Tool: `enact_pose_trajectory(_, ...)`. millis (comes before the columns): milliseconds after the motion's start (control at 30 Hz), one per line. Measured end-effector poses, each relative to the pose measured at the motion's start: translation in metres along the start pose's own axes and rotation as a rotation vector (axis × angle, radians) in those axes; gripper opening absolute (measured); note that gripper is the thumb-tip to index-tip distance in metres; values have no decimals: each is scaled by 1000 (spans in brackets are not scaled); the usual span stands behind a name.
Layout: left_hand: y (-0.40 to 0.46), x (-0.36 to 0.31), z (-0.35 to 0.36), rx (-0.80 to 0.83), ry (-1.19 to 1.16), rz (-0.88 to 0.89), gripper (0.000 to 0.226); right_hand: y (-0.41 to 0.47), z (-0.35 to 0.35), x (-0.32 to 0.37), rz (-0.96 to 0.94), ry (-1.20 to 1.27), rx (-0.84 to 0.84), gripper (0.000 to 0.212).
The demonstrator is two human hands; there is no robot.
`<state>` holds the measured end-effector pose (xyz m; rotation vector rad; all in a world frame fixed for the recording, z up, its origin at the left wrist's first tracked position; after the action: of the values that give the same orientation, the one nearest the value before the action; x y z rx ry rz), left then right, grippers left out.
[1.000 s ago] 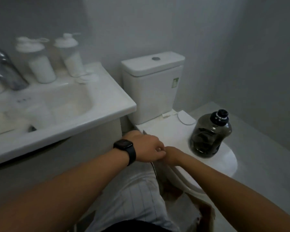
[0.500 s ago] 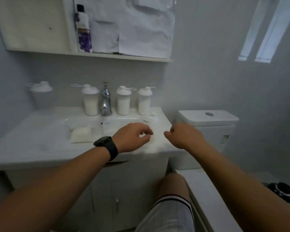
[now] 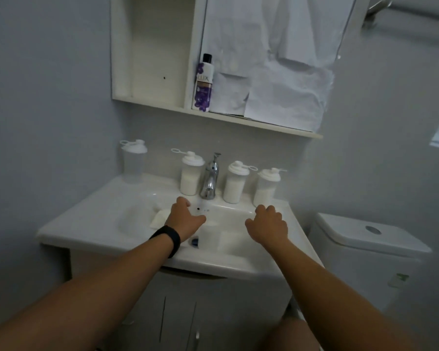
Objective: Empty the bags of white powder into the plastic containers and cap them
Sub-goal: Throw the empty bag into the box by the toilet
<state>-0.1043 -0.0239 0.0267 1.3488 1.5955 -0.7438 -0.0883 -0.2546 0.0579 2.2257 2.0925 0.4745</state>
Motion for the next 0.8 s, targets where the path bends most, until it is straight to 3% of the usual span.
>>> enact_pose_trajectory(100,7,16,10,55,-37,-86,81,-1,28,-20,-13,12,-172,39)
enact_pose_trajectory(200,23,23,21,125,6,-136,94,5,43,-39,43,45,-242,39)
enact_pose_trajectory(367,46,30,41,281,11,-290,99,25,55,-44,43,-19,-196,54)
enact_pose_trajectory(533,67,40,64,424,-60,-291,118,46,63,-50,117,-23,-109,66)
enact_pose_trajectory(700,94,46,68,482,32,-196,105,73,62,-53,92,52,-175,66)
enact_pose_trajectory(800,95,33,58,563,132,-116,76,89,68,-57,77,47,-144,69)
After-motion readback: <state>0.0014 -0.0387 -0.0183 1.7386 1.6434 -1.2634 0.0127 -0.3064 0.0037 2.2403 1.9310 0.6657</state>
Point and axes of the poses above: each hand's wrist, its own y-axis towards the middle knuckle, its own z-axis out of the palm, x = y × z, the point moved 2 cm from there along y, towards the middle knuckle, and after that the axes turned 1 degree about -y, right-handed, at the moved point
